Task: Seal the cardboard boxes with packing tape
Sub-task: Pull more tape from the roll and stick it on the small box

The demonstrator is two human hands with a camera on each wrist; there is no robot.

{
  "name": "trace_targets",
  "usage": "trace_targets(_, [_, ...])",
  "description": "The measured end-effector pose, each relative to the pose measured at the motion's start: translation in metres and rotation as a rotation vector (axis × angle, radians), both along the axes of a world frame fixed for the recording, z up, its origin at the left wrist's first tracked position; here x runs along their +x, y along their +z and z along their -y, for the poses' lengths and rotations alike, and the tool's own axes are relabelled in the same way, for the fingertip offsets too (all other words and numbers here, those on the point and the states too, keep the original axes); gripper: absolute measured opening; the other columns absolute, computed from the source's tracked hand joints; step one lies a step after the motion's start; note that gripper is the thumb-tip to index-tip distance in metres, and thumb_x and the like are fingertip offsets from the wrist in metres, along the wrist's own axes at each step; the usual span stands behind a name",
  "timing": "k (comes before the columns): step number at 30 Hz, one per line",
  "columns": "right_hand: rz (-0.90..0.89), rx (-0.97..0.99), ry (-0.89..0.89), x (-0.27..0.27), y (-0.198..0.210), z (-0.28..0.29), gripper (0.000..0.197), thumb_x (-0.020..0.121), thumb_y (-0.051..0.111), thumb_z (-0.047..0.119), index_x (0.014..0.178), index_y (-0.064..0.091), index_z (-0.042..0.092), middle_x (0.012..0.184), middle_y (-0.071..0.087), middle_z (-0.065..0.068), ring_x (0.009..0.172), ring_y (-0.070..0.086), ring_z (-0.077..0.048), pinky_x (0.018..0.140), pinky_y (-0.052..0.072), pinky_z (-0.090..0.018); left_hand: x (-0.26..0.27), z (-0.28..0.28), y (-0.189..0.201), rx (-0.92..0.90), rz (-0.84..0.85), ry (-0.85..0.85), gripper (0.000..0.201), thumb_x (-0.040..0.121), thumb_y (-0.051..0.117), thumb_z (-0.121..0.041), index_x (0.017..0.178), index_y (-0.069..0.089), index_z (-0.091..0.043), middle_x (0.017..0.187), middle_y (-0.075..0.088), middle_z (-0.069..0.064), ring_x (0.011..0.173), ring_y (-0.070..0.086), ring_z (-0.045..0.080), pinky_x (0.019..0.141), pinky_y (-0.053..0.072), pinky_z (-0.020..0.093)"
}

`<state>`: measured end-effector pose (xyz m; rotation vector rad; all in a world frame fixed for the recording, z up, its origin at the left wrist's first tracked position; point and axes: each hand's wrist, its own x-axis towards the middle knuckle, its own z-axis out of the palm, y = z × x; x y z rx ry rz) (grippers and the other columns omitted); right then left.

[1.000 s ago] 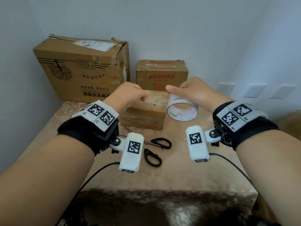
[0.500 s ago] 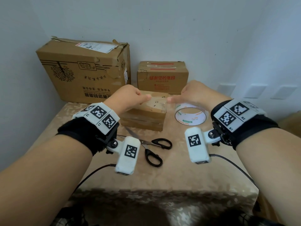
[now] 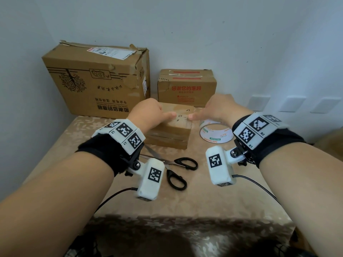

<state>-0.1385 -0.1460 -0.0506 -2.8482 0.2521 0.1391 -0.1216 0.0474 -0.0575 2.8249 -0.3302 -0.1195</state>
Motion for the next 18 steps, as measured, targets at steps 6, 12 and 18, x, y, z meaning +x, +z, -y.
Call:
trace_targets(6, [0.015, -0.025, -0.005, -0.001, -0.008, 0.001, 0.061, 0.072, 0.063, 0.073, 0.06, 0.041, 0.017, 0.064, 0.048, 0.004, 0.059, 0.046, -0.01, 0.051, 0.026, -0.025, 0.0, 0.003, -0.004, 0.079, 0.017, -0.018, 0.057, 0.086, 0.052, -0.061, 0.057, 0.04, -0.014, 0.056, 0.039, 0.001, 0.051, 0.039, 0.016, 0.046, 0.025, 0.03])
trace_targets(12, [0.037, 0.121, -0.003, 0.002, -0.022, 0.009, 0.072, 0.06, 0.061, 0.081, 0.088, 0.063, 0.015, 0.082, 0.062, 0.004, 0.078, 0.058, -0.015, 0.065, 0.044, -0.025, 0.003, 0.002, -0.008, 0.082, 0.03, -0.037, 0.059, 0.084, 0.053, -0.064, 0.055, 0.04, -0.014, 0.055, 0.038, 0.0, 0.051, 0.039, 0.016, 0.045, 0.024, 0.029])
trace_targets(18, [0.385, 0.018, 0.101, -0.028, -0.024, 0.005, 0.039, 0.082, 0.064, 0.056, 0.077, 0.05, 0.02, 0.076, 0.046, 0.011, 0.076, 0.044, -0.012, 0.063, 0.032, -0.026, 0.003, 0.003, -0.01, 0.093, 0.026, -0.049, 0.059, 0.085, 0.051, -0.064, 0.056, 0.04, -0.013, 0.055, 0.038, 0.0, 0.051, 0.04, 0.016, 0.045, 0.024, 0.029])
